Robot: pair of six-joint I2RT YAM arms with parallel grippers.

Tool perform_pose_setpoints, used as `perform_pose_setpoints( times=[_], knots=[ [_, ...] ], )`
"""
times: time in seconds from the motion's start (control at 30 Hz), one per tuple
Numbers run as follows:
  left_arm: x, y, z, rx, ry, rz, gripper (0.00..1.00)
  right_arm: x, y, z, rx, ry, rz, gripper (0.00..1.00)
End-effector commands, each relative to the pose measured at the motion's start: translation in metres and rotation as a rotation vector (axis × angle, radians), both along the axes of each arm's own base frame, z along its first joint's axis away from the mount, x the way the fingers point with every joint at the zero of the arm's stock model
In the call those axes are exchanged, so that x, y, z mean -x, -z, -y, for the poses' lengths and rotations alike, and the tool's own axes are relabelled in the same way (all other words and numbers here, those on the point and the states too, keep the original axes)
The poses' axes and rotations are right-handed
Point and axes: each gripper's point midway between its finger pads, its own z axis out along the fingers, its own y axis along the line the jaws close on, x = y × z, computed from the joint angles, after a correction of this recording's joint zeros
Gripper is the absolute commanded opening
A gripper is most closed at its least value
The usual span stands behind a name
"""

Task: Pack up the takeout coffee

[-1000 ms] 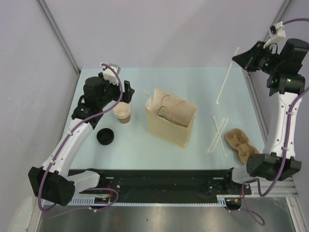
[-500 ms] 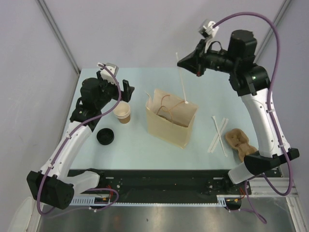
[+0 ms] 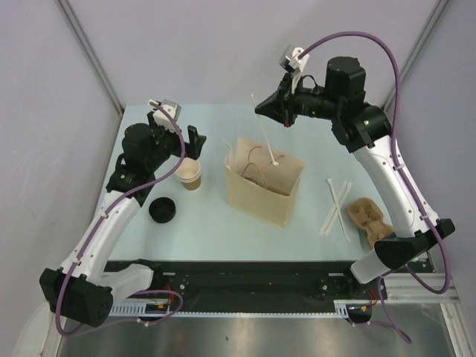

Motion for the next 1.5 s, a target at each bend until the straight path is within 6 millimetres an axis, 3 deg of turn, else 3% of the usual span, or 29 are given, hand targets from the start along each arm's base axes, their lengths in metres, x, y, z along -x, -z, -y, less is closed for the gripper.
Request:
perform_pose_setpoints(
  times=[0.0,0.13,0.37,0.67,0.77,0.83,0.9,0.93,1.13,1.2,1.33,1.37,1.43,1.47],
  knots=[
    [0.004,-0.012,-0.004,0.000,-0.001,0.041,1.00,0.026,0.000,-0.008,0.016,-0.126,0.016,0.00],
    [0.005,-0.008,-0.005,-0.008,-0.003,0.034,0.99,0.055,0.027,-0.016,0.095,-0.216,-0.059,0.00],
    [0.007,-0.007,-0.008,-0.022,-0.004,0.043,1.00,0.080,0.064,-0.021,0.207,-0.295,-0.035,0.00],
    [0.009,-0.003,-0.007,-0.019,0.003,0.030,1.00,0.082,0.108,-0.019,0.343,-0.293,-0.054,0.01],
    [0.010,-0.003,-0.007,-0.018,0.004,0.026,1.00,0.078,0.114,-0.018,0.355,-0.264,-0.083,0.19],
    [0.011,-0.004,-0.007,-0.019,0.006,0.028,1.00,0.077,0.113,-0.019,0.349,-0.249,-0.101,0.30],
    [0.011,-0.003,-0.006,-0.019,0.008,0.024,1.00,0.077,0.109,-0.019,0.340,-0.237,-0.107,0.33],
    [0.012,-0.003,-0.006,-0.018,0.011,0.023,0.99,0.076,0.105,-0.018,0.334,-0.229,-0.103,0.40],
    [0.010,-0.004,-0.004,-0.025,0.022,0.011,1.00,0.072,0.075,-0.012,0.280,-0.153,-0.062,0.45],
    [0.010,-0.005,-0.004,-0.035,0.023,-0.009,1.00,0.061,0.060,-0.005,0.248,-0.086,-0.039,0.50],
    [0.007,0.004,-0.006,-0.063,0.025,-0.111,0.99,0.035,0.035,0.023,0.182,0.065,-0.019,0.59],
    [0.005,-0.003,-0.008,-0.070,0.022,-0.105,1.00,0.029,0.029,0.033,0.169,0.118,-0.017,0.62],
    [0.004,0.006,-0.009,-0.092,0.027,-0.161,1.00,0.010,0.023,0.055,0.122,0.218,-0.047,0.75],
    [0.001,-0.002,-0.010,-0.096,0.029,-0.157,1.00,0.003,0.021,0.065,0.107,0.256,-0.055,0.79]
  ],
)
